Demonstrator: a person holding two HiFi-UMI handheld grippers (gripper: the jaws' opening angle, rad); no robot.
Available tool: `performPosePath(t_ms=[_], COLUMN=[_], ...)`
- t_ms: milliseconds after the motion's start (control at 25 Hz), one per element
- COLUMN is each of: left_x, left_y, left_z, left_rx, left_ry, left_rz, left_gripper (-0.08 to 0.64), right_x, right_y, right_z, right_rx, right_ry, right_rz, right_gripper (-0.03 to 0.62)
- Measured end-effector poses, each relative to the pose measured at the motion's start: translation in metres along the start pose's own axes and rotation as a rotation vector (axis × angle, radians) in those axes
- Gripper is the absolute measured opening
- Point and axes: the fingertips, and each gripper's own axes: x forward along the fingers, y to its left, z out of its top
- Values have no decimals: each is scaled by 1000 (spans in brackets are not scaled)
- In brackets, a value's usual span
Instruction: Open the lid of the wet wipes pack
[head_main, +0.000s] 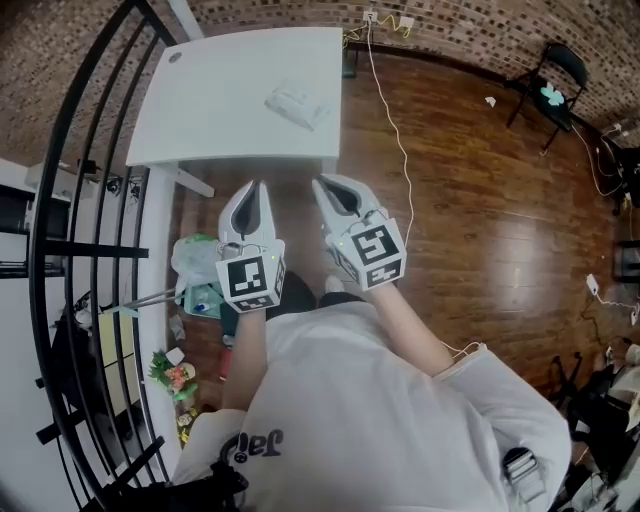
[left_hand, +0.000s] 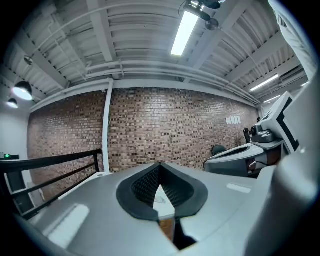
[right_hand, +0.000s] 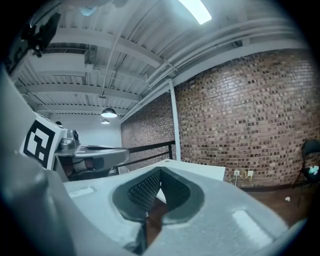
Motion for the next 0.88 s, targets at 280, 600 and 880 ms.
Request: performPosePath(t_ms=[280, 600, 880], left_x=[68, 189, 248], left_y=[56, 105, 139], left_z=[-29, 12, -1], left_rx=[-41, -52, -81], left_ry=[18, -64, -15], left_rz=[-22, -173, -295], left_gripper=[15, 15, 15], right_x=[78, 176, 254], right_y=[-9, -65, -87], right_z=[-12, 32, 42], right_rx=[-18, -58, -43], right_ry=[42, 25, 49], right_rz=[-6, -141, -278], right_gripper=[-12, -12, -12])
